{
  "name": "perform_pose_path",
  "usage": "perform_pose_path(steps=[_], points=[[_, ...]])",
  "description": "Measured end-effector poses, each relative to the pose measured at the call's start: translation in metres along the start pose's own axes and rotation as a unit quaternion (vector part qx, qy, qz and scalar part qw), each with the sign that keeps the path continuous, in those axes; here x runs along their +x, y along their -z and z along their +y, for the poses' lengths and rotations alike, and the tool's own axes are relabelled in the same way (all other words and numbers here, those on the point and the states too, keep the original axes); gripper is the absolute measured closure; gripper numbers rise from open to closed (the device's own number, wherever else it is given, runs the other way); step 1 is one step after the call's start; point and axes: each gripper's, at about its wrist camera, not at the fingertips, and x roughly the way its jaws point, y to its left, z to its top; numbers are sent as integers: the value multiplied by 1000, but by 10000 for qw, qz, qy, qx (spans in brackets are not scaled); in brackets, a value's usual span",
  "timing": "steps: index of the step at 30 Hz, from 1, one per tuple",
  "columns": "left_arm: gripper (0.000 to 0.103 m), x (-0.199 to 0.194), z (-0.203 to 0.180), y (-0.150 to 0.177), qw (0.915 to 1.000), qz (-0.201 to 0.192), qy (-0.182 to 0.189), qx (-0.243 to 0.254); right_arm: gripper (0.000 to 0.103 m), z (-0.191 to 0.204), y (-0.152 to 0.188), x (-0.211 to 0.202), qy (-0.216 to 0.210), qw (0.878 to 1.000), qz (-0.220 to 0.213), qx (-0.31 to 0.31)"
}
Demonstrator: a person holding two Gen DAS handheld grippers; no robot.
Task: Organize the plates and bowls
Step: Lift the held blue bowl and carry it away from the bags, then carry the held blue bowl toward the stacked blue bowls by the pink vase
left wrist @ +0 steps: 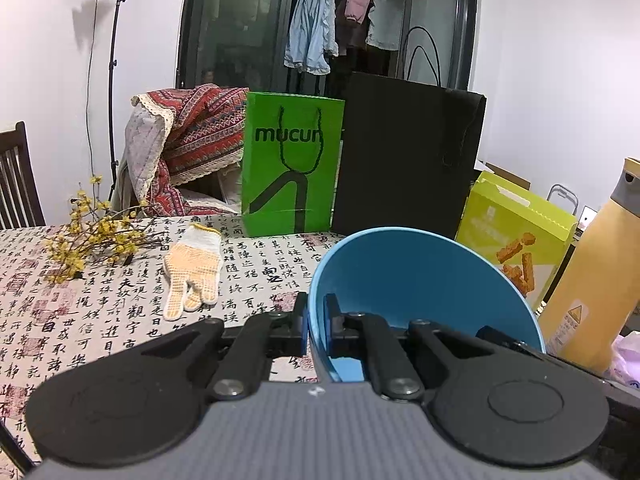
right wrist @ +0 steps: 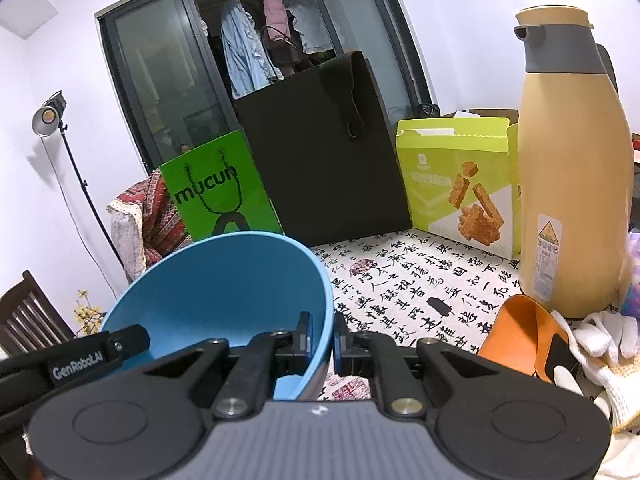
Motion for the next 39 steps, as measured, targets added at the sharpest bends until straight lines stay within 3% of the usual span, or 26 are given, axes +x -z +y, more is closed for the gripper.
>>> perform_pose_path(steps=[39], points=[[95,-77,57,24,9993,-198,-127,-283,93,50,37,-64,-340,9987,-115,-362]])
